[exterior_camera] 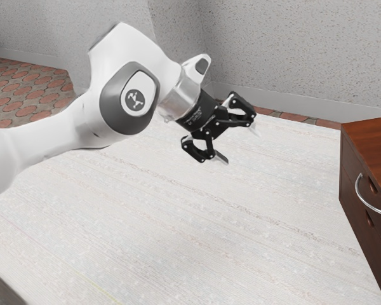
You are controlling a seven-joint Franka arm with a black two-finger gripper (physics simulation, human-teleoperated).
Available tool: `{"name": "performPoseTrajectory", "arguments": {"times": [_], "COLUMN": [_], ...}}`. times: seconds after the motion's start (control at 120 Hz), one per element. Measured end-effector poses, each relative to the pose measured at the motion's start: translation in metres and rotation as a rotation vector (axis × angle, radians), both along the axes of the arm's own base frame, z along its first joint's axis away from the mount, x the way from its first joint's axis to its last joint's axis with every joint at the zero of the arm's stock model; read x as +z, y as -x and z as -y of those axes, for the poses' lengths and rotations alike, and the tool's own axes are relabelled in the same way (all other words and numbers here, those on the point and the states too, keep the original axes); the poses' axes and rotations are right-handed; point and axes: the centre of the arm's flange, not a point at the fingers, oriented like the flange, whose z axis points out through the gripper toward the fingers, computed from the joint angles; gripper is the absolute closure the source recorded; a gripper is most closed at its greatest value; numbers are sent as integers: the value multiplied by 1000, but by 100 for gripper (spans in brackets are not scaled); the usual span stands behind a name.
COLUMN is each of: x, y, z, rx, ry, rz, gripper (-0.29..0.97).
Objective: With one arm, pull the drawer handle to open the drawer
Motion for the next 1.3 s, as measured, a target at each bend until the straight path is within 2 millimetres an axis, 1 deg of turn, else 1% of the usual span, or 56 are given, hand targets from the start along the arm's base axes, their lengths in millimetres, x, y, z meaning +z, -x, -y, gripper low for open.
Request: {"name": "performPoseTrajectory", "arguments": {"times": [0.117,0.183,0.233,0.342,0.425,0.492,0.558,0.717,0.833,0.983,1.15,1.3], "x": [3,6,7,6,7,3,-6,-21,-36,-40,-54,-53], "y": [-5,-5,-5,-2,1,2,3,-4,-6,-4,-4,1], "z": [-9,-3,10,49,72,92,108,117,134,147,159,176], "rx": [59,69,59,20,1,-16,-28,-8,-5,12,14,-4], "ry": [14,20,25,36,44,46,47,53,72,114,126,133], "rz": [36,51,57,65,74,81,78,81,75,79,64,69], "gripper": [7,8,8,9,10,10,10,16,20,25,33,37]}}
